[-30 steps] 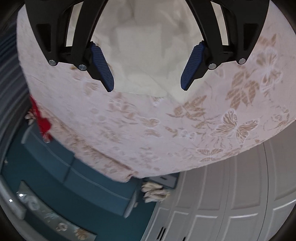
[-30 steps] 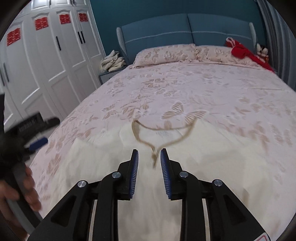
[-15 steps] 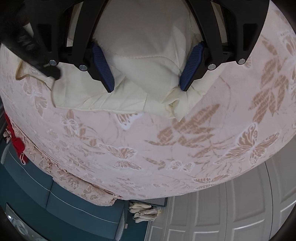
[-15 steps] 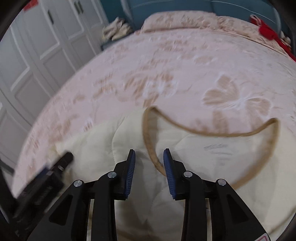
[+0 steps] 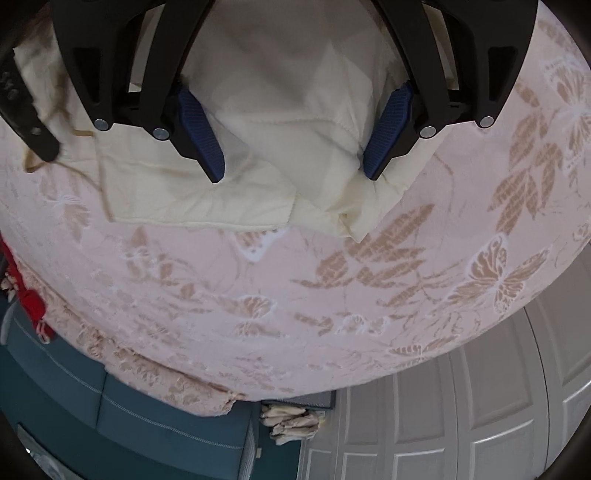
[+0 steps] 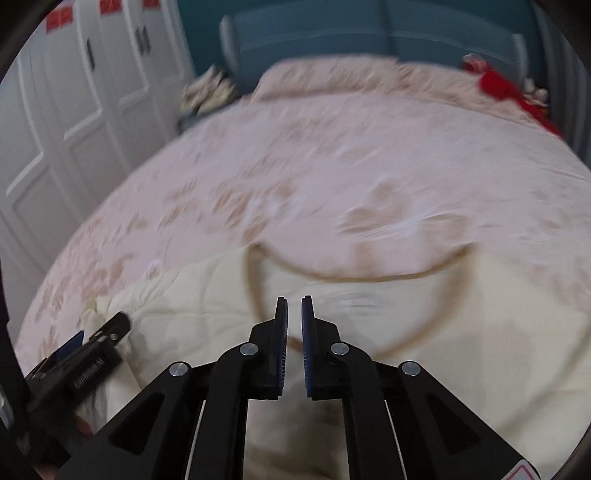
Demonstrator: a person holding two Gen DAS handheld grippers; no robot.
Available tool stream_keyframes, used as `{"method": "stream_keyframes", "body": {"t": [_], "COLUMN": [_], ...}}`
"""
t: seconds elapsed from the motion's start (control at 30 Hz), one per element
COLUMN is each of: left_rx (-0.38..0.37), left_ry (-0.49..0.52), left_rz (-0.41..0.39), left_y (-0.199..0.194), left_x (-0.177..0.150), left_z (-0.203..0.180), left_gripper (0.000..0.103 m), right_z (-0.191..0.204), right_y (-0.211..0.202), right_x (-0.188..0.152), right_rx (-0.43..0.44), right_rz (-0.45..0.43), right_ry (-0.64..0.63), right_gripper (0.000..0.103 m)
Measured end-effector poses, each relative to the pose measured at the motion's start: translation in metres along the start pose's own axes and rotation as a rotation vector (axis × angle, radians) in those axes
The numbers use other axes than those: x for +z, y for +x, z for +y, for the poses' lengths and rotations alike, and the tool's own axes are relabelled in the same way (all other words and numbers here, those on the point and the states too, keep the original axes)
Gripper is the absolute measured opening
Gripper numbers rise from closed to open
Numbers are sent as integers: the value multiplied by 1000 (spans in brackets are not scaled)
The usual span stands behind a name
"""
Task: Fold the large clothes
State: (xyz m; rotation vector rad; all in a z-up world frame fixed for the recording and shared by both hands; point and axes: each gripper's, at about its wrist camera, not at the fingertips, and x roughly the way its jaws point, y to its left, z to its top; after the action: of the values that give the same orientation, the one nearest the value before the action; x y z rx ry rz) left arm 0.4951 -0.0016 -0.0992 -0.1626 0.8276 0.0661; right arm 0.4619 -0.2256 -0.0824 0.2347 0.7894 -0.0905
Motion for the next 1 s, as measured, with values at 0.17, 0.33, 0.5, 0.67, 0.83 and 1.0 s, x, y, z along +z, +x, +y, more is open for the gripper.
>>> {"method": "stream_keyframes", "body": {"t": [0.17, 0.33, 0.5, 0.67, 0.83, 1.0], "left_rx": [-157, -332, -379, -268, -175, -207], "left_ry": [35, 61, 78, 177, 161, 180], "left_rz": [-68, -11, 114, 150, 148, 18], "left_y": [-52, -68, -42, -14, -4, -40], "left_x": [-3, -6, -25, -58, -53, -30], "left_z": [-32, -96, -150, -178, -171, -142], "left_gripper": [75, 80, 85, 79, 68, 73], "right_z": [-85, -149, -188, -190, -196, -128], "right_y": [-39, -53, -47, -25, -36, -65], "right_x": [-11, -16, -24, -30, -33, -12], "right_rx": [-55, -109, -120, -139, -325, -155], "right_rz": [-54, -69, -26, 73, 41, -70], "right_ry": [198, 375, 457, 373, 426, 216], "right_gripper": [15, 21, 19, 3, 0, 8]}}
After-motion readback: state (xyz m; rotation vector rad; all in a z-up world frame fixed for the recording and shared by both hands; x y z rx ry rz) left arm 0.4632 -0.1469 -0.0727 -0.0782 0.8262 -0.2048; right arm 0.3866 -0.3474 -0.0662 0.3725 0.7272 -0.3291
